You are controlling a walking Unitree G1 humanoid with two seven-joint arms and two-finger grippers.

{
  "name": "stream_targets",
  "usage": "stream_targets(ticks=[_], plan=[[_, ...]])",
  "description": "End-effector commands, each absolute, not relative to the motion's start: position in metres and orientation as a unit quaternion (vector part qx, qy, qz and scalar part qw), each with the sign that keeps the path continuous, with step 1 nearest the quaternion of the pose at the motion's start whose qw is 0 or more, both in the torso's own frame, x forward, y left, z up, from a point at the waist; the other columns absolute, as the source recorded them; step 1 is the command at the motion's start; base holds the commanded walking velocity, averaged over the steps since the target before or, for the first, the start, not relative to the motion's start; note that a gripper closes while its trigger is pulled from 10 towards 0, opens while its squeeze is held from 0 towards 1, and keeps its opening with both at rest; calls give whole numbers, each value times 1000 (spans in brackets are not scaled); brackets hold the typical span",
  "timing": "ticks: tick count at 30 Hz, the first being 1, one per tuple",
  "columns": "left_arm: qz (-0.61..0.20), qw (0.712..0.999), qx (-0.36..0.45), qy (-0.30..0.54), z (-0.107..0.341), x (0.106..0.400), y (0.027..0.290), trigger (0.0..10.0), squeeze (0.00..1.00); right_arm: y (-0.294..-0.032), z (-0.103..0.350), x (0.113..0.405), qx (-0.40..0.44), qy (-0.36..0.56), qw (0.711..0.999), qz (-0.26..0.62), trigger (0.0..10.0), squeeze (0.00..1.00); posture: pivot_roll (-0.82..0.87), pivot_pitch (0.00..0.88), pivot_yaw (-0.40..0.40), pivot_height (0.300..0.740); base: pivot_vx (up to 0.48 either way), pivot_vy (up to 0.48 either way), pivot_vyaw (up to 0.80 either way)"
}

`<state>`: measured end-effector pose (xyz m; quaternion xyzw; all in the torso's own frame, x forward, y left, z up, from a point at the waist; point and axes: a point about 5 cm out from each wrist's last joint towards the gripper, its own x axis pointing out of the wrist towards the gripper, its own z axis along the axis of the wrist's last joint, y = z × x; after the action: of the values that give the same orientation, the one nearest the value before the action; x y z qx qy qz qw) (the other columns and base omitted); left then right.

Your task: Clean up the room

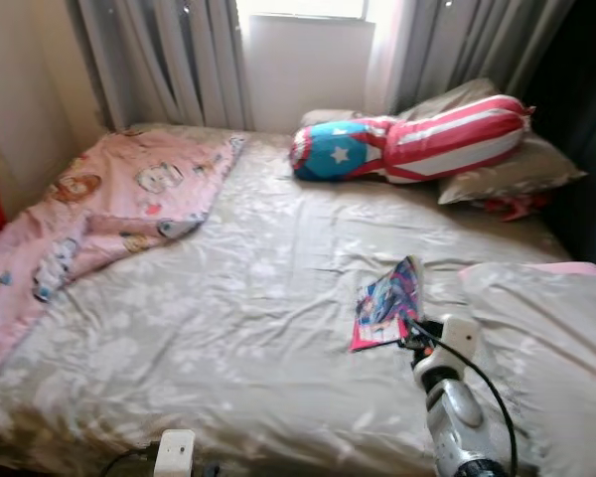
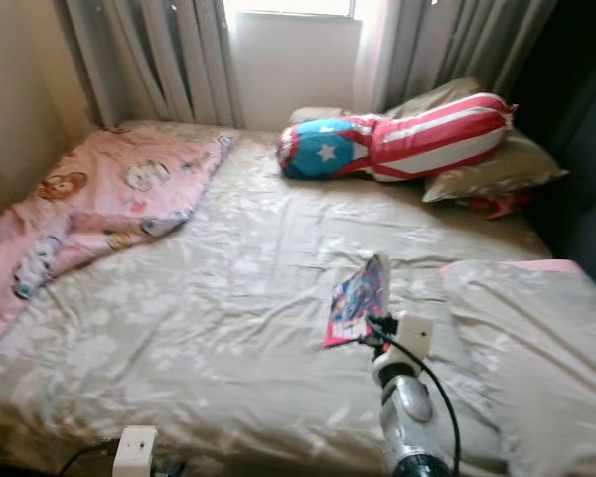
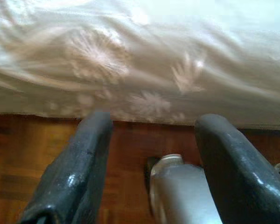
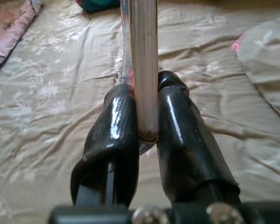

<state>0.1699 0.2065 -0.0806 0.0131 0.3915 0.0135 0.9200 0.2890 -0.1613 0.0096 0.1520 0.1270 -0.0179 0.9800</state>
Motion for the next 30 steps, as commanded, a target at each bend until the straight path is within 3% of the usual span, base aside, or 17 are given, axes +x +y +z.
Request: stream_targets(ticks=[1,18,24,30], plan=[[14,920,12,392,-80,171,208,10000,0,-155,23,299,151,98,984,-3,10000,0,50,0,-50,726,0,0,0],[14,915,7,404,-82,168,209,10000,0,-156,22,299,150,99,984,-5,10000,0,48,0,-49,726,0,0,0],[13,912,10,409,-84,165,208,10000,0,-156,22,299,149,100,984,-4,10000,0,48,0,-49,726,0,-336,0],[14,912,8,409,-84,165,208,10000,0,-155,21,298,149,102,984,-3,10000,0,49,0,-50,726,0,0,0]])
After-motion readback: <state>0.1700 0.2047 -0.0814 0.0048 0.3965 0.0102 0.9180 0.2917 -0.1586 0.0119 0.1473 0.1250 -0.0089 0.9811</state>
